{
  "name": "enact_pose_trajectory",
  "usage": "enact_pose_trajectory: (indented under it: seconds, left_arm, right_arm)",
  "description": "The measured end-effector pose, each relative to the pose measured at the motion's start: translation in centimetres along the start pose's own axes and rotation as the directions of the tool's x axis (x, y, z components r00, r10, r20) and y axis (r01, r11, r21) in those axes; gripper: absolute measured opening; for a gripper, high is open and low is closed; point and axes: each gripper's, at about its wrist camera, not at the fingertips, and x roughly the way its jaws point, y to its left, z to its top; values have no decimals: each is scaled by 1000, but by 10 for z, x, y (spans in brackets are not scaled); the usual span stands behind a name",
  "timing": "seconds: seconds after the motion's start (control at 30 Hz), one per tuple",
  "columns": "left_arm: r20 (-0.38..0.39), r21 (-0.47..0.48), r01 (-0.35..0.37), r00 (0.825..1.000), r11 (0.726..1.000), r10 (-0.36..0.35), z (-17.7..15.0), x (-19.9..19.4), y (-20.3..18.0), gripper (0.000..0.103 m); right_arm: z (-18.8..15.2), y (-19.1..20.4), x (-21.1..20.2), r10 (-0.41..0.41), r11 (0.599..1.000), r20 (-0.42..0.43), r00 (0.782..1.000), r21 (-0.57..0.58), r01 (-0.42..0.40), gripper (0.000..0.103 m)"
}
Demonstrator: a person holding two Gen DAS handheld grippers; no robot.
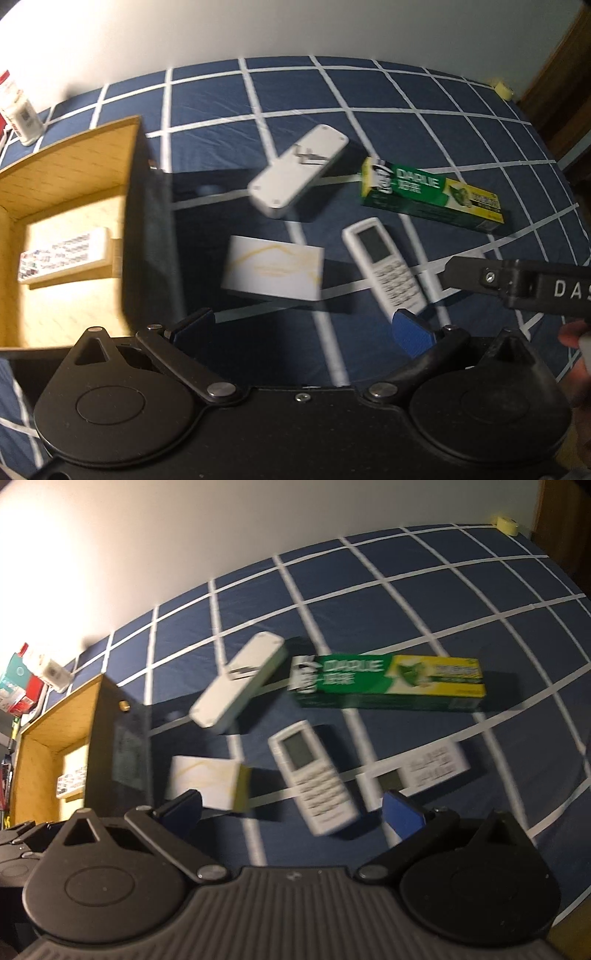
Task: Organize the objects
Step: 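Lift both grippers out of the box toward the remaining items, then move both grippers toward the small white remote with an LCD screen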
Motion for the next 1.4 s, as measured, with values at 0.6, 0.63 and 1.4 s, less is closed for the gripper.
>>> enact_pose_trajectory:
  seconds: [0.6, 0.63, 1.4]
  left_arm:
    - [-85, -137, -41, 996, 990, 30, -5, 63, -106, 103]
    - [-90, -142, -44, 995, 989, 31, -4, 66, -109, 103]
    - [-190, -211, 0, 981, 978, -41, 17, 144, -145, 92]
  right_arm:
    - [34, -120, 17, 3, 998, -111, 994, -62, -10, 103]
    - [36, -124, 19, 5, 998, -117, 993, -64, -12, 103]
    - [70, -154, 105, 35, 988, -281, 959, -133, -75, 101]
